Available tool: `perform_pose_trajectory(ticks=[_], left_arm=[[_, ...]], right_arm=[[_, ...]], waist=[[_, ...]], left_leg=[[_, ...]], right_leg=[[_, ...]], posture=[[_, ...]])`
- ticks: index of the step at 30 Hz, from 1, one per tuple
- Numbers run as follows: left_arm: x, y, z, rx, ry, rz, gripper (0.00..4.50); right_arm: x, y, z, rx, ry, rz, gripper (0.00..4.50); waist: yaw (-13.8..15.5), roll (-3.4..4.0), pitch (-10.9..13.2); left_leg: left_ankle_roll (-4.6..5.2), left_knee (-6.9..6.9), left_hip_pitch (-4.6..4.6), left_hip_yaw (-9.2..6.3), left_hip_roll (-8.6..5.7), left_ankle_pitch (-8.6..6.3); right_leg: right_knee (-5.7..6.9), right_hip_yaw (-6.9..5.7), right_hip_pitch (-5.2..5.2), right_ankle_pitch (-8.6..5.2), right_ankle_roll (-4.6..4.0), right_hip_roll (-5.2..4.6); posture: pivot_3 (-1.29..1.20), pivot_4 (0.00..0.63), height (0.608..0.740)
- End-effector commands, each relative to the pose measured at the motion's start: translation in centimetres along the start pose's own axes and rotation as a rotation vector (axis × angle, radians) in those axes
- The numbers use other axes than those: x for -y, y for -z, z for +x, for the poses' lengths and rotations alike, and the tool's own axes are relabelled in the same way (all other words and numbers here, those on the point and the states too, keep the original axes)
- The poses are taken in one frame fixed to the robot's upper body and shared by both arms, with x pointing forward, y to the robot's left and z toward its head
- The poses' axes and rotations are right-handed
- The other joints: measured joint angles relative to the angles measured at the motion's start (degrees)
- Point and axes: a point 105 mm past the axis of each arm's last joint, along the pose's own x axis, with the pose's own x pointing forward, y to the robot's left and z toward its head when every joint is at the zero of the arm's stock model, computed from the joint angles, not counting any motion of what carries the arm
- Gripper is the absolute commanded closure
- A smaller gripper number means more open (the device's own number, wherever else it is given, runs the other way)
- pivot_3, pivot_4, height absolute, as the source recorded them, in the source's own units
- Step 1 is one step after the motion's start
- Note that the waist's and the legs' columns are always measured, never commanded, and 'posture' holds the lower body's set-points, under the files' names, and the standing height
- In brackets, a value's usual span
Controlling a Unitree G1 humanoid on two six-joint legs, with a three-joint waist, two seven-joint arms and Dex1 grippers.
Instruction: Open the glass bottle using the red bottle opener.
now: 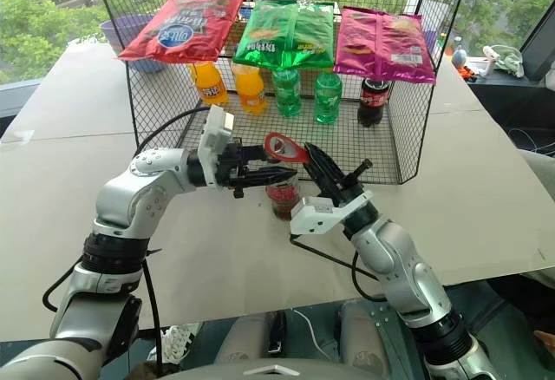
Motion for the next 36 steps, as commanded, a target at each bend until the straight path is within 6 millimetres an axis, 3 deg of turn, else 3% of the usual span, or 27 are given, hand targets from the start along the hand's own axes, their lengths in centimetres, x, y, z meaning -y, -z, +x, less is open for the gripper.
perform_pose_trajectory(ticks=[1, 6, 20, 23, 26, 31, 34, 36], left_arm=[[1.1, -1.3, 0.7, 0.033, 0.059, 0.043, 2.46], [1.2, -1.0, 0.9, 0.029, 0.066, 0.039, 2.46], [1.2, 0.6, 0.5, -0.017, 0.079, 0.015, 2.46], [1.0, 0.7, 0.5, -0.020, 0.071, 0.028, 1.50], [0.9, 0.9, 0.6, -0.022, 0.071, 0.033, 0.06], [0.8, 0.9, 0.8, -0.016, 0.071, 0.036, 0.06], [0.7, 0.8, 0.7, -0.010, 0.074, 0.034, 0.90], [0.6, 0.9, 0.7, -0.012, 0.076, 0.033, 1.79]], right_arm=[[-2.8, 1.5, -1.2, -0.082, -0.128, -0.067, 4.50], [-2.8, 2.4, -1.2, -0.117, -0.114, -0.132, 4.50], [-3.3, 2.4, -1.5, -0.167, -0.076, -0.076, 4.50], [-3.2, 2.5, -1.5, -0.167, -0.076, -0.078, 4.50], [-3.0, 2.6, -1.4, -0.170, -0.072, -0.078, 4.50], [-2.7, 2.7, -1.5, -0.170, -0.068, -0.081, 4.50], [-2.5, 2.8, -1.6, -0.175, -0.056, -0.077, 4.50], [-2.3, 2.8, -1.6, -0.176, -0.050, -0.074, 4.50]], waist=[[-0.02, -0.01, -0.02], [-0.03, -0.01, -0.03], [-0.09, -0.01, -0.16], [-0.11, -0.01, -0.16], [-0.14, -0.02, -0.14], [-0.15, -0.02, -0.15], [-0.15, -0.02, -0.15], [-0.18, -0.01, -0.14]], left_leg=[[0.00, 0.00, 0.01, 0.00, 0.00, 0.00], [-0.04, 0.00, 0.03, 0.01, 0.00, 0.02], [-0.06, 0.00, 0.16, -0.02, 0.01, 0.03], [-0.06, -0.01, 0.34, -0.03, 0.02, 0.03], [-0.05, -0.03, 0.64, -0.05, 0.03, 0.03], [-0.05, -0.06, 0.91, -0.10, 0.06, 0.02], [-0.05, -0.07, 0.90, -0.10, 0.06, 0.02], [-0.05, -0.09, 0.90, -0.08, 0.06, 0.02]], right_leg=[[0.00, 0.00, 0.00, 0.00, 0.00, 0.00], [0.01, -0.01, 0.02, 0.00, 0.00, 0.00], [0.01, -0.03, 0.14, 0.00, 0.01, 0.01], [0.01, -0.03, 0.31, -0.02, 0.02, 0.01], [0.01, 0.01, 0.59, -0.13, 0.19, 0.00], [0.01, 0.04, 0.80, -0.15, 0.21, -0.02], [0.01, 0.04, 0.80, -0.15, 0.21, -0.03], [0.00, 0.06, 0.79, -0.15, 0.20, -0.03]], posture=[[0.00, 0.150, 0.740], [0.00, 0.150, 0.740], [0.00, 0.150, 0.740], [0.00, 0.150, 0.740], [0.00, 0.150, 0.740], [0.00, 0.150, 0.740], [0.00, 0.150, 0.740], [0.00, 0.150, 0.740]])
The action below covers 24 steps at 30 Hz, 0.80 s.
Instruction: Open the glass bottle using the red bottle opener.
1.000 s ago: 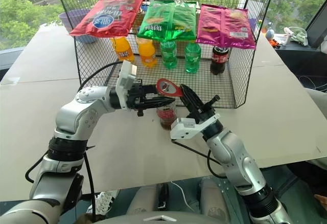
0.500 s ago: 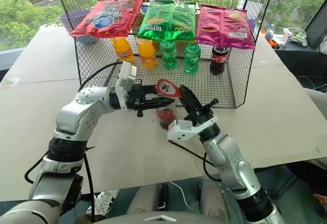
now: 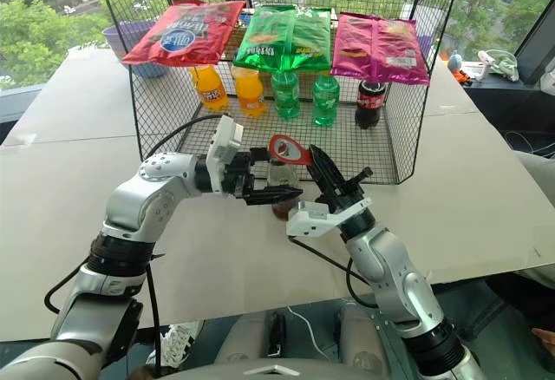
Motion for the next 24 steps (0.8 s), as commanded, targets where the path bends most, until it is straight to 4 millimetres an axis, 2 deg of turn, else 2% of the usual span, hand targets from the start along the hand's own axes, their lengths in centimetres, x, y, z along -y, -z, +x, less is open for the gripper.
perform_pose_trajectory(ticks=[1, 2, 5, 12, 14, 17, 19, 24], left_arm=[[0.5, -0.6, 0.2, 0.017, 0.043, 0.030, 2.29], [0.5, -0.5, 0.1, 0.017, 0.042, 0.030, 2.63], [0.5, -0.4, 0.1, 0.016, 0.040, 0.032, 2.62], [0.5, -0.3, 0.1, 0.018, 0.037, 0.038, 2.62], [0.4, -0.3, 0.1, 0.019, 0.037, 0.041, 2.62], [0.4, -0.4, 0.1, 0.022, 0.039, 0.044, 2.62], [0.4, -0.4, 0.0, 0.021, 0.040, 0.045, 2.62], [0.3, -0.4, -0.2, 0.017, 0.036, 0.046, 2.62]], right_arm=[[-2.0, 2.4, -1.1, -0.105, -0.106, -0.012, 4.50], [-2.0, 2.4, -1.1, -0.106, -0.103, -0.008, 4.50], [-1.6, 2.3, -1.1, -0.105, -0.081, 0.006, 4.50], [0.8, 2.5, -0.6, -0.127, 0.043, 0.058, 4.50], [0.5, 2.4, -0.5, -0.120, 0.019, 0.044, 4.50], [-1.5, 2.1, -0.9, -0.096, -0.066, 0.019, 4.50], [-2.1, 1.9, -0.8, -0.088, -0.075, 0.028, 4.50], [-0.6, 2.3, -0.1, -0.136, 0.050, 0.152, 4.50]], waist=[[-0.02, 0.00, 0.00], [-0.02, 0.00, 0.00], [-0.02, 0.00, 0.00], [0.00, -0.01, 0.04], [0.02, -0.01, 0.11], [-0.04, -0.01, 0.12], [-0.03, 0.00, 0.12], [-0.06, 0.00, 0.13]], left_leg=[[0.00, -0.02, 0.00, 0.01, 0.00, 0.00], [0.00, -0.04, 0.00, 0.00, 0.00, 0.00], [0.01, -0.09, -0.01, 0.02, 0.00, -0.01], [0.00, -0.10, -0.03, 0.01, 0.00, -0.01], [0.00, -0.09, -0.07, 0.01, 0.00, -0.01], [0.01, -0.16, -0.15, 0.02, -0.02, -0.01], [0.01, -0.21, -0.15, 0.02, -0.02, -0.01], [0.01, -0.24, -0.14, 0.02, -0.02, -0.01]], right_leg=[[0.00, 0.01, -0.01, 0.00, 0.00, 0.00], [-0.01, 0.00, -0.01, 0.00, -0.01, 0.00], [-0.04, 0.02, -0.01, 0.00, -0.01, 0.00], [-0.06, 0.02, -0.02, -0.01, -0.01, -0.02], [-0.07, 0.01, -0.03, 0.00, -0.01, -0.03], [-0.08, 0.02, -0.15, 0.01, -0.05, -0.02], [-0.10, 0.01, -0.16, 0.00, -0.05, -0.02], [-0.11, 0.01, -0.16, -0.02, -0.04, -0.02]], posture=[[0.00, 0.150, 0.740], [0.00, 0.150, 0.740], [0.00, 0.150, 0.740], [0.00, 0.150, 0.740], [0.00, 0.150, 0.740], [0.00, 0.150, 0.740], [0.00, 0.150, 0.740], [0.00, 0.150, 0.740]])
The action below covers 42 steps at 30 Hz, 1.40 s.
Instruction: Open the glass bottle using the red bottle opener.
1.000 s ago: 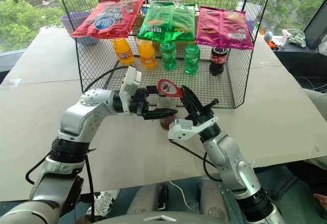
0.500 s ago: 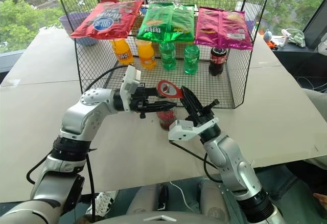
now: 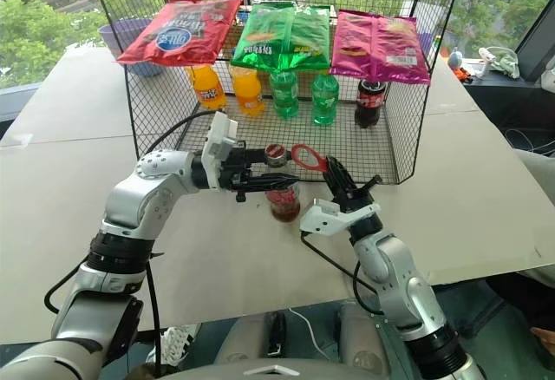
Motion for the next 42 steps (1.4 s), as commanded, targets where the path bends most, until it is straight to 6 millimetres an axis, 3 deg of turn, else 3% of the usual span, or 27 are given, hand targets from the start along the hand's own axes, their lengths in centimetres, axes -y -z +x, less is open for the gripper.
perform_pose_trajectory(ticks=[1, 6, 11, 16, 22, 30, 42], left_arm=[[0.3, -0.1, 0.1, -0.004, 0.022, 0.007, 2.62], [0.3, -0.1, 0.1, -0.004, 0.020, 0.008, 2.62], [0.3, -0.1, 0.1, -0.004, 0.021, 0.009, 2.62], [0.1, -0.2, 0.1, -0.007, 0.022, 0.010, 2.62], [0.2, -0.2, 0.1, -0.010, 0.022, 0.011, 2.62], [0.1, -0.3, 0.2, -0.005, 0.022, 0.011, 2.62], [0.0, -0.4, 0.3, -0.010, 0.023, 0.017, 2.62]], right_arm=[[1.7, 0.0, 0.4, -0.018, 0.101, 0.104, 4.50], [4.0, 1.1, 0.0, -0.083, 0.220, 0.196, 4.50], [4.6, -0.2, 0.0, -0.011, 0.232, 0.194, 4.50], [3.0, -2.8, 0.3, 0.134, 0.146, 0.144, 4.50], [2.2, -3.7, 0.7, 0.209, 0.105, 0.108, 4.50], [0.7, -3.9, -0.1, 0.240, 0.034, 0.043, 4.50], [-1.9, -2.3, -0.5, 0.185, -0.091, -0.082, 4.50]], waist=[[-0.01, -0.01, 0.01], [0.04, -0.01, 0.01], [-0.02, 0.01, 0.02], [-0.07, 0.01, 0.03], [-0.01, -0.01, 0.04], [-0.02, -0.01, 0.04], [-0.02, -0.02, 0.02]], left_leg=[[0.00, 0.00, 0.00, 0.00, 0.00, 0.00], [0.00, 0.00, -0.02, 0.00, 0.01, 0.00], [0.00, -0.03, -0.02, -0.01, 0.01, 0.00], [0.00, -0.04, -0.01, -0.01, 0.01, 0.00], [0.00, -0.04, -0.02, 0.00, 0.00, 0.00], [0.00, -0.06, -0.02, 0.00, 0.00, 0.00], [0.00, -0.06, 0.04, 0.01, 0.01, 0.00]], right_leg=[[0.00, 0.00, 0.00, 0.00, 0.00, 0.00], [-0.02, 0.00, 0.00, 0.00, 0.00, -0.04], [-0.03, 0.00, -0.01, 0.00, -0.01, -0.02], [-0.03, -0.01, -0.02, 0.00, 0.00, -0.01], [-0.05, 0.00, -0.02, 0.00, 0.00, -0.03], [-0.06, 0.00, -0.02, 0.00, 0.00, -0.03], [-0.06, 0.00, 0.01, -0.01, 0.00, -0.03]], posture=[[0.00, 0.150, 0.740], [0.00, 0.150, 0.740], [0.00, 0.150, 0.740], [0.00, 0.150, 0.740], [0.00, 0.150, 0.740], [0.00, 0.150, 0.740], [0.00, 0.150, 0.740]])
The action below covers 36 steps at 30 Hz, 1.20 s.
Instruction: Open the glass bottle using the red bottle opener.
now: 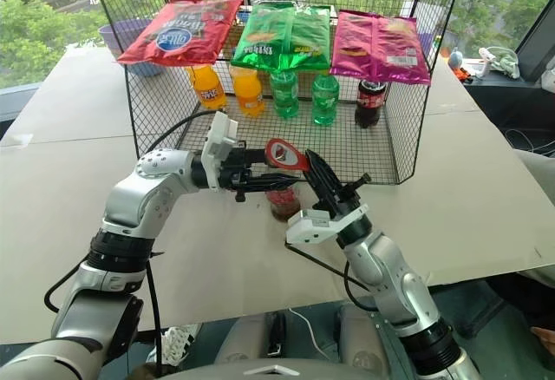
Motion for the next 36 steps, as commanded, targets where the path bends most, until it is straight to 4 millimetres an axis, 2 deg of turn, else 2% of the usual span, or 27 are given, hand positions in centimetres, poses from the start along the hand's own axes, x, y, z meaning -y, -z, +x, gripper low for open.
perform_pose_trajectory(ticks=[1, 5, 15, 21, 30, 36], left_arm=[[0.0, -0.3, 0.3, -0.008, 0.013, 0.016, 2.62], [0.0, -0.1, 0.4, -0.012, 0.015, 0.016, 2.62], [0.1, 1.2, 1.0, -0.020, 0.029, 0.002, 2.62], [0.3, 1.7, 1.1, -0.012, 0.028, 0.000, 2.62], [0.6, 1.6, 0.8, 0.008, 0.012, 0.003, 2.62], [0.7, 1.8, 0.2, -0.001, 0.000, 0.005, 2.62]], right_arm=[[-2.4, 1.0, -1.1, -0.043, -0.180, -0.070, 4.50], [-0.6, 2.5, -1.2, -0.092, -0.291, -0.175, 4.50], [3.9, 2.7, -2.6, -0.077, -0.510, -0.320, 4.50], [6.0, 2.3, -0.9, -0.049, -0.469, -0.327, 4.50], [5.3, 0.8, 0.8, 0.021, -0.400, -0.223, 4.50], [7.4, -1.3, 2.3, 0.112, -0.283, -0.220, 4.50]], waist=[[0.00, 0.00, 0.00], [0.04, 0.00, -0.01], [0.26, -0.03, -0.06], [0.09, -0.01, -0.08], [0.21, -0.01, -0.07], [0.23, 0.00, -0.03]], left_leg=[[0.00, 0.00, 0.01, 0.00, 0.00, 0.00], [0.00, 0.00, 0.01, 0.01, 0.00, 0.00], [0.01, -0.02, 0.04, -0.01, -0.01, -0.01], [0.00, -0.02, 0.11, -0.02, 0.03, -0.01], [0.00, -0.07, 0.04, -0.01, 0.02, -0.01], [0.00, -0.08, 0.02, -0.01, 0.03, -0.01]], right_leg=[[0.00, 0.00, 0.00, 0.00, 0.00, -0.01], [0.00, 0.00, 0.01, 0.00, 0.01, -0.01], [-0.10, -0.04, 0.08, 0.00, 0.01, -0.02], [-0.11, -0.08, 0.11, -0.01, 0.02, 0.00], [-0.16, -0.08, 0.10, 0.00, 0.01, -0.03], [-0.17, -0.09, 0.07, 0.01, 0.00, -0.08]], posture=[[0.00, 0.150, 0.740], [0.00, 0.150, 0.740], [0.00, 0.150, 0.740], [0.00, 0.150, 0.740], [0.00, 0.150, 0.740], [0.00, 0.150, 0.740]])
